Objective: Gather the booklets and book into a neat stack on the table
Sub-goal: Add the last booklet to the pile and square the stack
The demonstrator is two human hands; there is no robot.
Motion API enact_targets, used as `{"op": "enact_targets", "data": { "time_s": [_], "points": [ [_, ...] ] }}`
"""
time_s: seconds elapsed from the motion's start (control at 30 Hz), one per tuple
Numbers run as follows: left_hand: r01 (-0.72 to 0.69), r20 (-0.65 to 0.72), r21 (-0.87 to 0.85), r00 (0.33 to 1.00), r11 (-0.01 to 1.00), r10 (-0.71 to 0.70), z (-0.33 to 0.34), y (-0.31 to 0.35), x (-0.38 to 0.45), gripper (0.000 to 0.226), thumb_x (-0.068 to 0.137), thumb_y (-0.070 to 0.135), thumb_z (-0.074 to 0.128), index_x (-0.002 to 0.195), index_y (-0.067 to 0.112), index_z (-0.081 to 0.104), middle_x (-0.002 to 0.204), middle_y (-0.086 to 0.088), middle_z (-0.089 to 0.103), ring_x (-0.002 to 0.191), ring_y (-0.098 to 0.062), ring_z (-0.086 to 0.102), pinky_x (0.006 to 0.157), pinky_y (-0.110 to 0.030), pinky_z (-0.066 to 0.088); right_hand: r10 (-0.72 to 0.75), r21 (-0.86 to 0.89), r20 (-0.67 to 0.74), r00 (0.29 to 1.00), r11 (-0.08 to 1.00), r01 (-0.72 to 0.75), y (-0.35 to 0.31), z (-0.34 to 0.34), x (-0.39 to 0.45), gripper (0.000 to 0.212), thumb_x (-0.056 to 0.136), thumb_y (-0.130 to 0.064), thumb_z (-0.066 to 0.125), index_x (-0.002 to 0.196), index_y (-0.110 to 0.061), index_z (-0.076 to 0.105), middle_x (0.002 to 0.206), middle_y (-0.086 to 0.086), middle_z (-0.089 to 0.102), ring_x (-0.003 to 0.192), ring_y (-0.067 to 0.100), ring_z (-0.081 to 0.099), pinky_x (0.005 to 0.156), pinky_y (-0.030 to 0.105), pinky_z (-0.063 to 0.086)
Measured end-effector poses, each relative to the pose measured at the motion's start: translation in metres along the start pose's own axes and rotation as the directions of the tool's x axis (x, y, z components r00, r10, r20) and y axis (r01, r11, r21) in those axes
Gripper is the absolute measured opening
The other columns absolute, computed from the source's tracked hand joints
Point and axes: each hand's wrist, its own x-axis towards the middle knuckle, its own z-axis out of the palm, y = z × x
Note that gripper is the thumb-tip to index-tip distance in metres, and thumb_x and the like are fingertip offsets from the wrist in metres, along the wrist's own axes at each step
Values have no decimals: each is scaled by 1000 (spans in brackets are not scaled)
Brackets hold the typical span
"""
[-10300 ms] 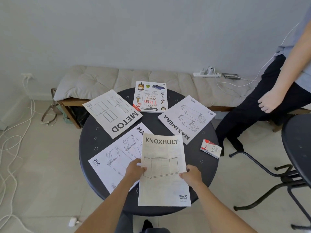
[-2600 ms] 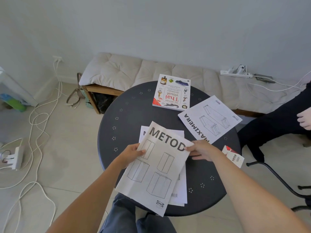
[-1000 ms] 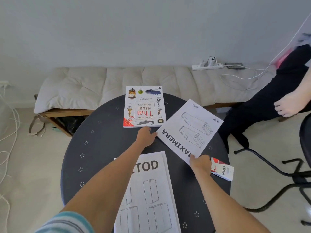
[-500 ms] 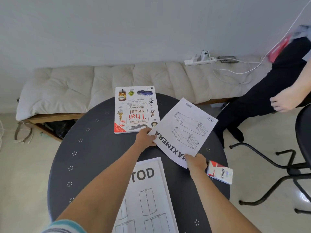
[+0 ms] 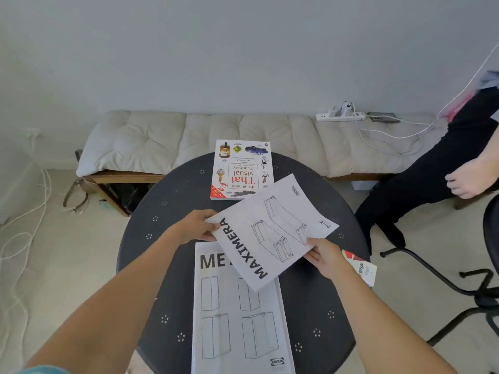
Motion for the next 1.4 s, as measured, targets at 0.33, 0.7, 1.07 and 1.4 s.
{"op": "enact_targets", "data": {
  "time_s": [0.33,0.7,1.07,1.4],
  "points": [
    [-87,-154,-625,988,776,-14,36,-83,-73,27,95,20,55,120,12,61,119,-9,69,103,-24,68,78,-31,59,-25,109,116,993,994,13,44,24,-42,39,92,9,50,127,-7,53,103,11,68,87,23,67,80,38,55],
    [-197,-263,-884,959,423,-104,104,-109,-96,39,95,10,55,133,10,51,125,-9,65,111,-24,63,95,-34,50,45,156,74,996,986,-56,100,59,-79,35,83,13,60,118,6,58,102,17,67,85,26,65,89,35,53],
    [-231,-378,-825,904,516,-199,88,-104,-88,34,95,-2,48,127,9,50,118,-11,63,89,-23,66,80,-36,57,51,267,102,994,961,-76,111,28,-76,26,87,6,59,113,0,60,97,10,69,87,21,66,64,26,61],
    [-36,-77,-567,997,823,-9,4,-107,-102,25,95,2,50,118,9,58,111,-9,71,96,-23,70,74,-28,62,46,66,217,975,996,-62,86,2,-50,20,91,-5,56,110,-4,63,101,11,70,90,25,65,79,34,52]
  ]
}}
